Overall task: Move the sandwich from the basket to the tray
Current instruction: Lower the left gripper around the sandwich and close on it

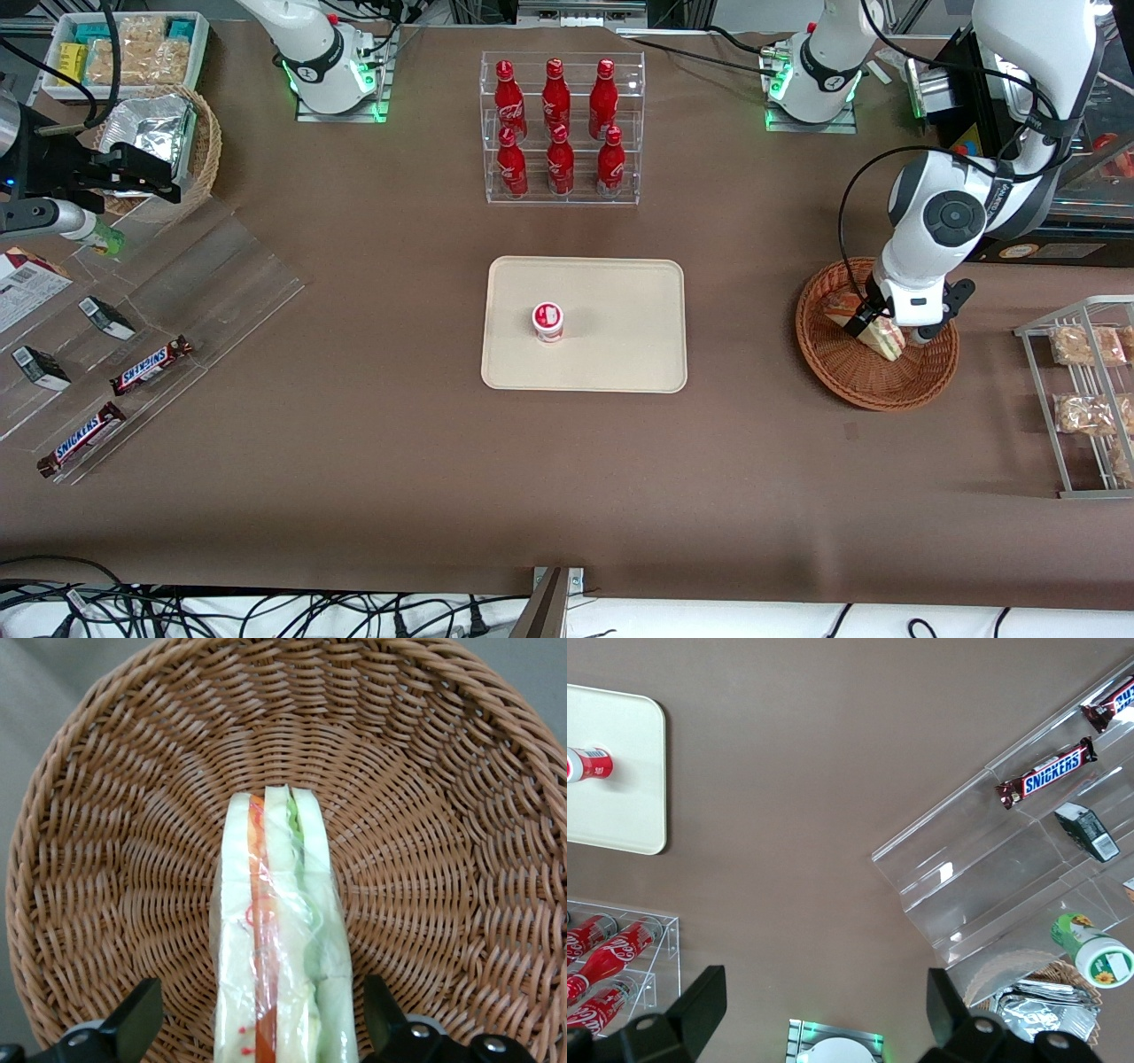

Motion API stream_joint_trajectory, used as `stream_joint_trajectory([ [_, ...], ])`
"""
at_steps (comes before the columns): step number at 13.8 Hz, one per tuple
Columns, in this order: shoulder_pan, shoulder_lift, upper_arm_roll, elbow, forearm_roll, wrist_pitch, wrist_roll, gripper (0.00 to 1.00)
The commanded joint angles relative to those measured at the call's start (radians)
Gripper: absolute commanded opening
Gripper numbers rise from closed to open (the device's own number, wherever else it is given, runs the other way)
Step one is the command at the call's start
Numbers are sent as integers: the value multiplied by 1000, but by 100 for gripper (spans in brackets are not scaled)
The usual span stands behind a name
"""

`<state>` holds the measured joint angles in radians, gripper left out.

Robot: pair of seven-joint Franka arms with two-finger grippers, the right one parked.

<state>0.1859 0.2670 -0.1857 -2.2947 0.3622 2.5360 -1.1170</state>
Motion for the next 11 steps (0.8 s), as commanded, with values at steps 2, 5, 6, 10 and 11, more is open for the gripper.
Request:
stream_joint_trajectory([
  [2, 13, -9, -6, -6, 34, 10, -12, 65],
  [5, 12, -11, -8, -5, 32, 3, -61, 0],
  [6, 12, -14, -8, -5, 34, 1, -55, 0],
  [10, 10, -49, -12, 49, 29, -93, -14, 0],
  [11, 10, -49, -23, 85, 23, -152, 14, 0],
])
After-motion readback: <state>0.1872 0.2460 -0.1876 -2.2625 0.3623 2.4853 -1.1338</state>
